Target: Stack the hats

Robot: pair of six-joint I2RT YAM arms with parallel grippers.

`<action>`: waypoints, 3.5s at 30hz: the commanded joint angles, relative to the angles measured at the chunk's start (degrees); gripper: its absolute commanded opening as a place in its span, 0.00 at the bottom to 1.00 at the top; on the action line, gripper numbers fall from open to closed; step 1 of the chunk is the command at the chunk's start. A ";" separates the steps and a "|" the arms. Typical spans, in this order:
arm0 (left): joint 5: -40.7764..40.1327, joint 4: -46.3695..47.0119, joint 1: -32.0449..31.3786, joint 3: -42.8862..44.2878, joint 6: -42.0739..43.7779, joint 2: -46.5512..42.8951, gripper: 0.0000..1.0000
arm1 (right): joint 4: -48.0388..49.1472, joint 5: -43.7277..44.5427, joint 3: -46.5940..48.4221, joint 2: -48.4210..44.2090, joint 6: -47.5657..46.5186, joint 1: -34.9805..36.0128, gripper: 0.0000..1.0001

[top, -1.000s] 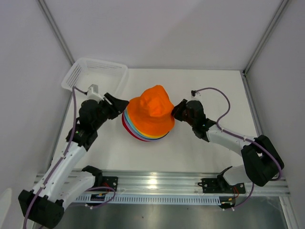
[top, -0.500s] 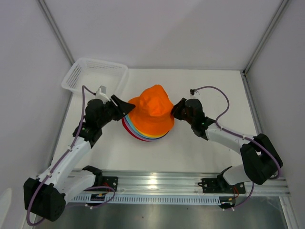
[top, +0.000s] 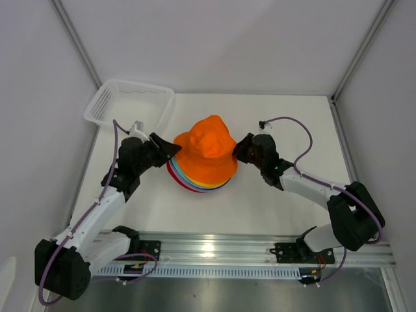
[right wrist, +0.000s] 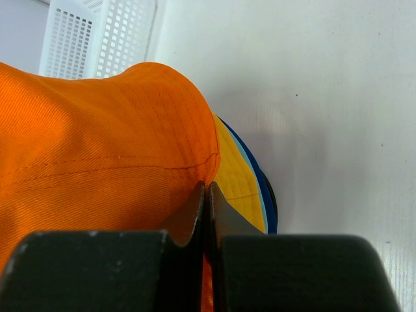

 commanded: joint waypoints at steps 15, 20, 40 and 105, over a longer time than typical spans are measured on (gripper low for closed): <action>3.51 11.67 0.65 -2.84 -3.93 0.52 0.01 | -1.49 -0.80 2.75 1.26 -1.43 0.57 0.00; 1.59 10.63 0.65 -1.09 -2.44 -2.37 0.01 | -4.73 -0.36 4.33 1.00 -1.96 0.57 0.00; -2.45 -1.41 -3.57 4.10 -1.83 -1.41 0.01 | -8.18 2.55 2.32 -1.38 1.21 0.57 0.00; -6.51 16.87 -6.65 19.75 12.15 42.37 0.01 | -13.86 -4.13 16.20 6.01 -8.72 -14.01 0.36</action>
